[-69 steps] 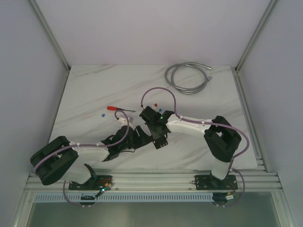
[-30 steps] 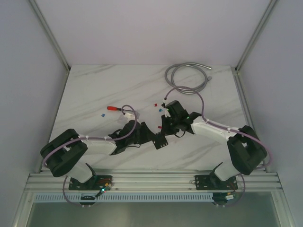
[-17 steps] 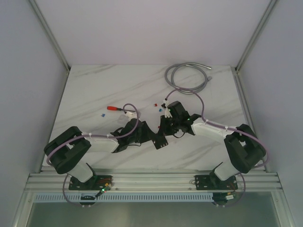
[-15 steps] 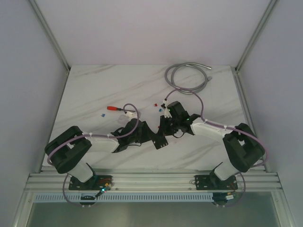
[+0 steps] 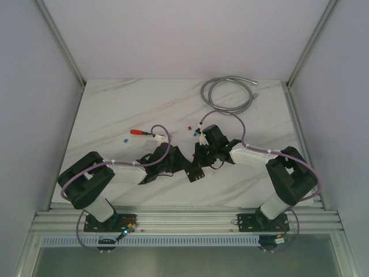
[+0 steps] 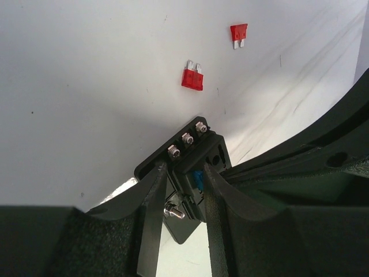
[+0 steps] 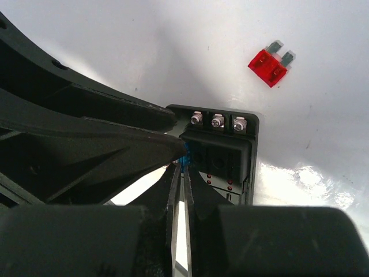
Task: Snap on the fuse box
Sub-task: Install the fuse at the fuse box base.
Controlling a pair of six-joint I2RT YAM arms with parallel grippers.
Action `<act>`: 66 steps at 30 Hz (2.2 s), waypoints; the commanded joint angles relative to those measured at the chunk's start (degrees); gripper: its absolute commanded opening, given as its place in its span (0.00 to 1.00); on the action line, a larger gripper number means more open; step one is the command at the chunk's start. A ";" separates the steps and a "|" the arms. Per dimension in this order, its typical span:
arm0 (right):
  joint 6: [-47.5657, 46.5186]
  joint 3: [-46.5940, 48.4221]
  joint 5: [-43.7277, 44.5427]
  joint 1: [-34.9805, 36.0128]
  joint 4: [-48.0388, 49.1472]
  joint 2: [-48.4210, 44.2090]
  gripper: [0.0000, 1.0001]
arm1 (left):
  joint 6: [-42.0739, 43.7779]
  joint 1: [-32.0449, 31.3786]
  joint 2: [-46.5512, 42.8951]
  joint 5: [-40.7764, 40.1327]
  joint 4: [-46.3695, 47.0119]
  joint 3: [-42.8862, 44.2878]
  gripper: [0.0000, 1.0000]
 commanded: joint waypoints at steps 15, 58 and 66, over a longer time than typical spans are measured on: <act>-1.22 -2.35 7.22 0.48 -7.30 4.46 0.00 | -0.88 -1.93 2.63 3.94 -2.01 -1.74 0.31; -16.52 20.36 28.96 1.50 -12.07 6.23 0.48 | 6.05 7.75 -23.02 -8.83 -13.60 -6.61 0.81; -32.41 23.69 21.76 -3.01 -2.61 13.63 0.53 | 7.36 13.31 -26.67 -6.07 -13.86 -10.53 0.90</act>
